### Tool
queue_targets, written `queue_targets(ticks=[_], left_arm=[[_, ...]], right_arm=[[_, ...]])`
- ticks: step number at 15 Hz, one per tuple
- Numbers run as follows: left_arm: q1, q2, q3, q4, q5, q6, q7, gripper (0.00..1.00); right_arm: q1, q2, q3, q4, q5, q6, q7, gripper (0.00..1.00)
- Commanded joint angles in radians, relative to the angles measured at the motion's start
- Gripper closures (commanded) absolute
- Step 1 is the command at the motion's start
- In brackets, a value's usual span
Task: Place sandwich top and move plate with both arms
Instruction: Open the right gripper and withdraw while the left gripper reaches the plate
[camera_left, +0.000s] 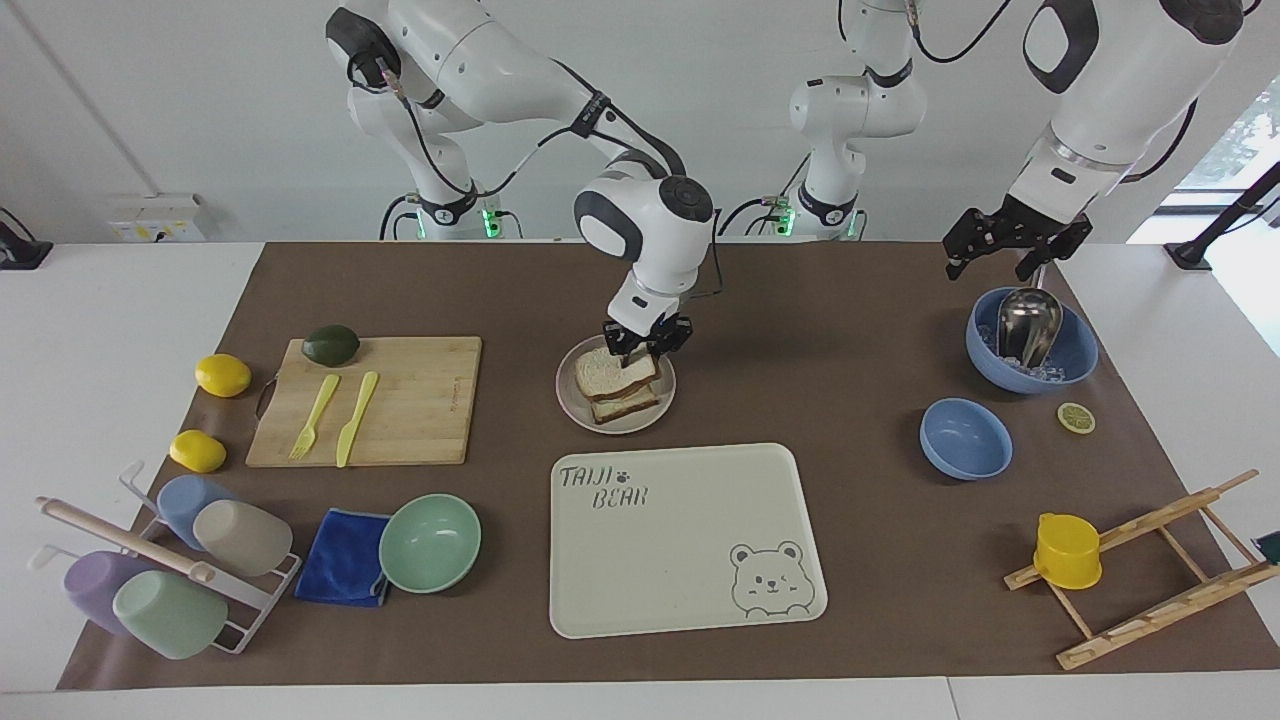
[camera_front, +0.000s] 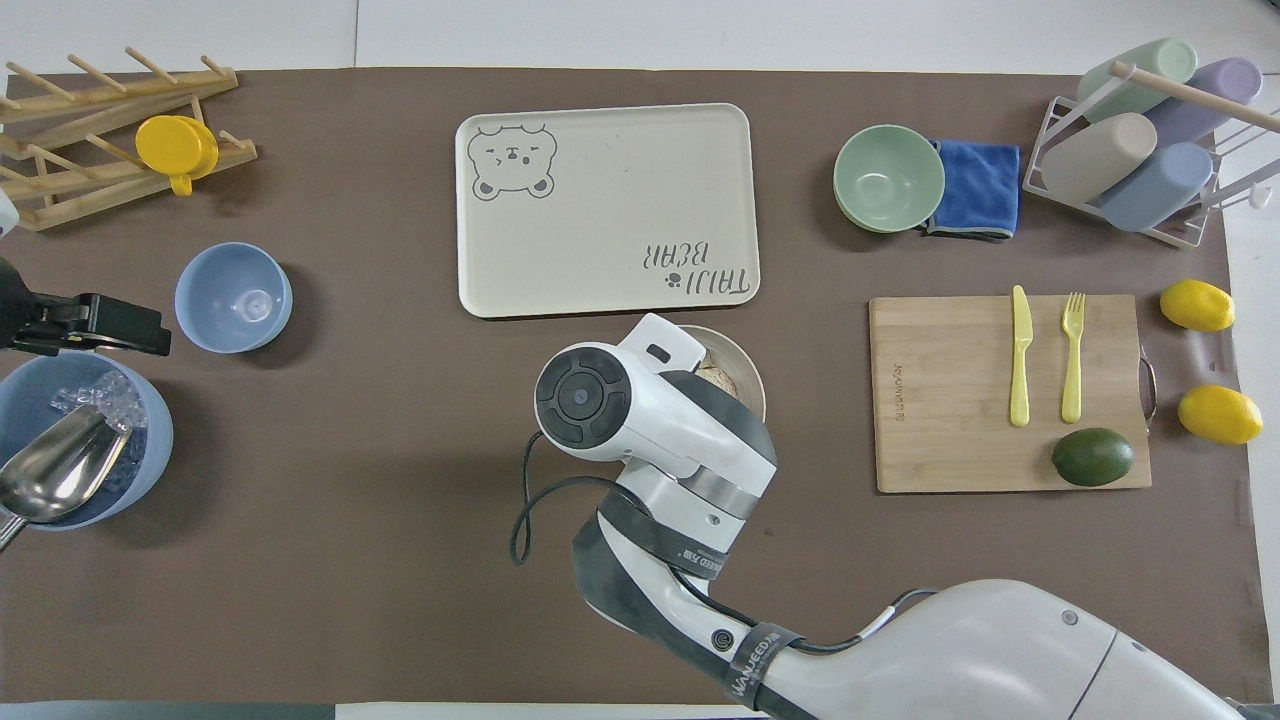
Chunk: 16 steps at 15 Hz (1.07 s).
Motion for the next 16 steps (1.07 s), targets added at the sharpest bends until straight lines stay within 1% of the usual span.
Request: queue_targets(ticks=[1,2,3,4,6,7,8,10,12,13,15,16], left_arm=[[0.003,-0.032,0.000,-0.035,0.019,0.012,-0.008,0.00],[0.003,-0.032,0.000,-0.036,0.019,0.013,-0.009,0.00],[0.003,-0.032,0.000,-0.036,0.019,0.015,-0.009,0.00],[0.003,-0.033,0.000,-0.041,0.017,0.019,-0.009,0.00],[0.003,-0.041,0.000,-0.058,0.017,0.032,-0.011,0.00],[0.003,-0.044,0.000,-0.067,0.017,0.041,-0.011,0.00],[0.003,-0.045,0.000,-0.075,0.014,0.050,-0.015,0.00],[0.003,-0.055,0.000,-0.102,-0.012,0.085,-0.051,0.00],[-0.013,-0.058,-0.008,-0.145,-0.047,0.142,-0.086,0.00],[-0.028,-0.056,-0.011,-0.165,-0.067,0.163,-0.110,0.00],[-0.077,-0.041,-0.009,-0.208,-0.114,0.222,-0.121,0.00],[-0.101,-0.041,-0.009,-0.251,-0.146,0.280,-0.136,0.00]], right_arm=[[-0.031,0.007,0.041,-0.008,-0.005,0.038,0.024,0.25],[-0.031,0.011,0.043,0.014,-0.005,0.029,0.024,0.24],[-0.034,0.011,0.045,0.039,-0.001,0.014,0.022,0.20],[-0.046,0.008,0.051,0.062,0.024,-0.009,0.018,0.19],[-0.115,0.008,0.090,0.136,0.068,-0.098,-0.008,0.16],[-0.162,0.002,0.123,0.160,0.068,-0.147,-0.043,0.08],[-0.220,-0.001,0.164,0.180,0.068,-0.192,-0.079,0.03],[-0.345,-0.002,0.271,0.208,0.068,-0.279,-0.097,0.00],[-0.467,-0.007,0.366,0.213,0.070,-0.342,-0.097,0.00],[-0.533,-0.022,0.420,0.213,0.074,-0.370,-0.099,0.00],[-0.636,-0.030,0.489,0.213,0.084,-0.417,-0.100,0.00],[-0.690,-0.030,0.520,0.214,0.084,-0.440,-0.102,0.00]])
